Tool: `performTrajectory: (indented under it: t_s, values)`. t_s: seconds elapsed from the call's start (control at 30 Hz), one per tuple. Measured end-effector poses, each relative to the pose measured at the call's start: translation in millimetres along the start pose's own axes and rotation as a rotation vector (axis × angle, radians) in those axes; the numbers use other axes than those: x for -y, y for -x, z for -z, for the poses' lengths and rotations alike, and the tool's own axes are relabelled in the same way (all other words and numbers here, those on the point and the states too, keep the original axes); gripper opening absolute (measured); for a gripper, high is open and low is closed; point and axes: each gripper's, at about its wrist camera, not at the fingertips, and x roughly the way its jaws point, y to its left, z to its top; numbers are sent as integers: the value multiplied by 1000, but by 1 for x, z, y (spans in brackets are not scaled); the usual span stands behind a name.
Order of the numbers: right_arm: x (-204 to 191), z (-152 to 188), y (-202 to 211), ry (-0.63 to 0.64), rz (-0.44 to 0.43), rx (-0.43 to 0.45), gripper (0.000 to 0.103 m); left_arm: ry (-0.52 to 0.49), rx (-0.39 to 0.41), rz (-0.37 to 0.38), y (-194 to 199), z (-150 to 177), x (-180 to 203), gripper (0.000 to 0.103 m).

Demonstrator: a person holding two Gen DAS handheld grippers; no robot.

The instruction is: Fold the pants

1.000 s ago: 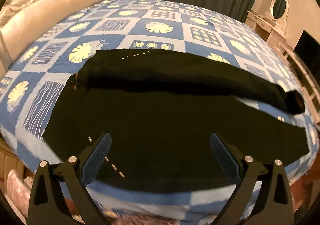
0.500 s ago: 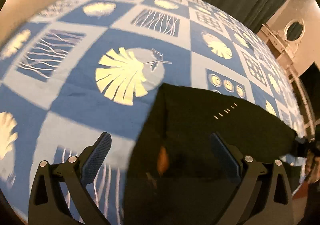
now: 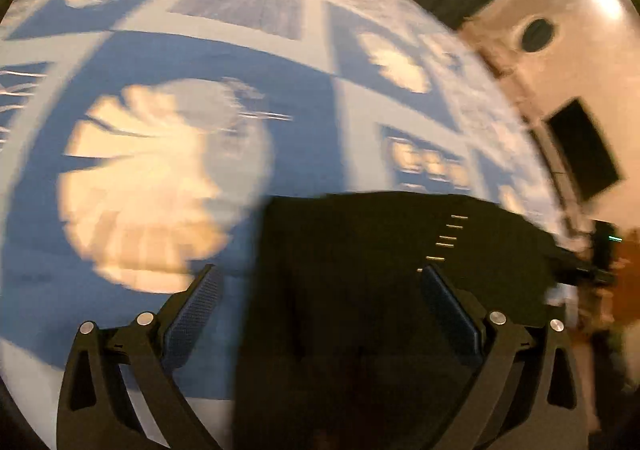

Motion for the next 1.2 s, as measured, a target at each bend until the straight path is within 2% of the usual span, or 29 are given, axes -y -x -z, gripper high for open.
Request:
performTrajectory:
  t_s: [0.03, 0.1, 0.17, 0.2, 0.23, 0.27, 0.3, 0.37, 0.5, 0.67, 0.73, 0.8, 0.87, 0.9, 0.97, 1.1, 1.2]
  values:
    - [-1, -2, -2, 3, -7, -3, 90, -2, -12, 44, -3, 1, 4, 98]
    - [-5, -4, -5, 18, -12, -7, 90, 7, -12, 75, -4, 2, 7, 97]
    - [-11, -6, -10, 44, -18, -18, 90, 67, -1, 130, -2, 2, 0, 97]
    - [-15, -9, -12, 64, -16, -22, 90, 91, 3, 139, -1, 2, -3, 91]
    - [-17, -10, -14, 78, -13, -25, 90, 115, 8, 142, 0, 2, -6, 81]
    - [-19, -12, -15, 94, -10, -26, 90, 133, 4, 134, 0, 1, -11, 41]
    - [-21, -16, -17, 112, -7, -24, 90, 161, -23, 110, -4, 2, -16, 12]
    - [-23, -25, -21, 132, -10, -24, 90, 181, -44, 94, -9, 4, -21, 12]
    - [-28, -46, -32, 184, 8, -41, 90, 155, -41, 62, -9, 3, -15, 11]
    - [-44, -67, -69, 304, 90, -130, 87, 137, -58, 14, -10, 1, -9, 10]
    - [-49, -69, -86, 342, 133, -182, 75, 137, -72, 1, -11, 0, -8, 10]
    - [-53, -70, -101, 380, 214, -215, 60, 157, -82, -10, -14, -3, -11, 13]
    - [-53, -72, -105, 372, 230, -224, 23, 189, -84, -19, -13, -5, -13, 13]
    - [-53, -73, -104, 364, 224, -226, 14, 199, -83, -23, -12, -4, -13, 13]
    - [-58, -70, -98, 375, 215, -213, 10, 181, -76, -41, -9, -4, -9, 11]
    - [-78, -56, -68, 431, 248, -103, 9, 132, -5, -59, 5, -1, 1, 9]
    - [-99, -41, -36, 468, 279, 15, 9, 134, 83, 18, 30, 5, 6, 9]
